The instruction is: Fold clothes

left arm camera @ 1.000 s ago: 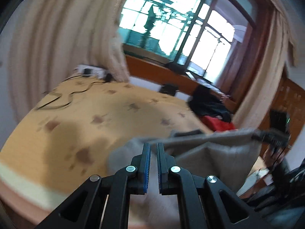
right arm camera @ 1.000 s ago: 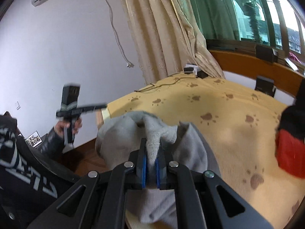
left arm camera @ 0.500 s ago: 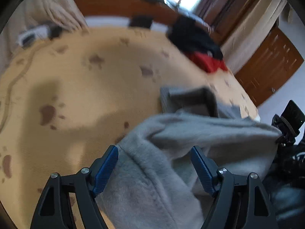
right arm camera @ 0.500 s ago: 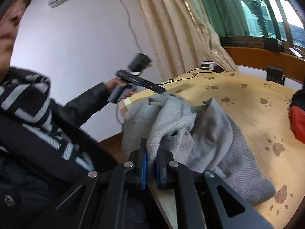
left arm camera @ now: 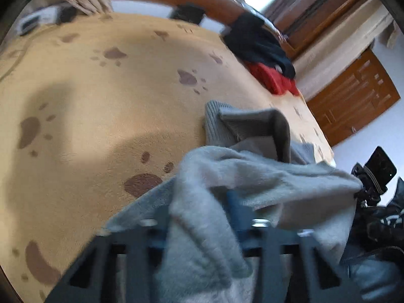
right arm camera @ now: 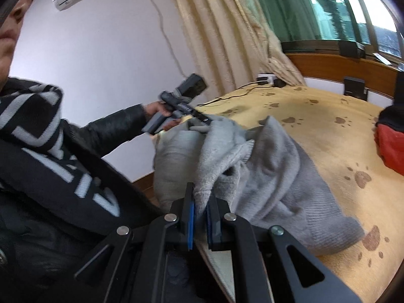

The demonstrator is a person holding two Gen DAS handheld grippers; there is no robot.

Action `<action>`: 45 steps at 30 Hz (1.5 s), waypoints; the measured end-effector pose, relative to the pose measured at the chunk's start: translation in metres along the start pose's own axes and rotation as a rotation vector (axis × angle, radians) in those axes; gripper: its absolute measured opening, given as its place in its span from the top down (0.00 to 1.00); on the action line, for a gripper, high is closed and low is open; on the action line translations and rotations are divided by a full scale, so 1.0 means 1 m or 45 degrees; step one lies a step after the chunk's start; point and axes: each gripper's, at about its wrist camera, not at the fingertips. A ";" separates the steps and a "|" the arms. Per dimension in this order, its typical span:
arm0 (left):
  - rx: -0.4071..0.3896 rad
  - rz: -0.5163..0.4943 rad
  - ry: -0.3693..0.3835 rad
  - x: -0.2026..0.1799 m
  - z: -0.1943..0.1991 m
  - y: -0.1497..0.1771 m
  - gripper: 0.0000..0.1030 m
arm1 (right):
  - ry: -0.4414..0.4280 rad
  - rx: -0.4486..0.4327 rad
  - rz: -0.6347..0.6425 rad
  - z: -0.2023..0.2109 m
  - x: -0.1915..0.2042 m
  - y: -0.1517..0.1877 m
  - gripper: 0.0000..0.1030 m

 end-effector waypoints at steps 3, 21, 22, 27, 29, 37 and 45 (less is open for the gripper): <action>-0.093 -0.027 0.061 -0.019 0.019 0.011 0.79 | 0.028 -0.010 -0.044 -0.001 -0.013 0.000 0.92; -0.055 -0.781 -0.118 -0.180 0.023 0.125 0.78 | 0.162 0.059 -0.090 -0.020 -0.041 0.009 0.92; -0.057 -0.811 -0.146 -0.186 0.025 0.126 0.78 | 0.163 0.060 -0.090 -0.020 -0.040 0.010 0.92; 0.010 -0.986 -0.263 -0.215 0.020 0.127 0.78 | 0.151 0.047 -0.111 -0.020 -0.042 0.012 0.92; 0.046 -1.017 -0.296 -0.218 0.012 0.128 0.78 | 0.148 0.043 -0.102 -0.020 -0.041 0.013 0.92; 0.110 -1.094 -0.496 -0.239 -0.013 0.131 0.78 | 0.120 0.030 -0.081 -0.019 -0.039 0.011 0.92; 0.286 -1.216 -0.781 -0.243 -0.060 0.135 0.56 | 0.098 0.009 -0.081 -0.016 -0.038 0.011 0.92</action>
Point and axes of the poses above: each gripper's, at about its wrist camera, not at the fingertips, and z roughly against the way its jaws point, x to its left, y to its underside, and after that the axes turned 6 degrees about y, right-handed
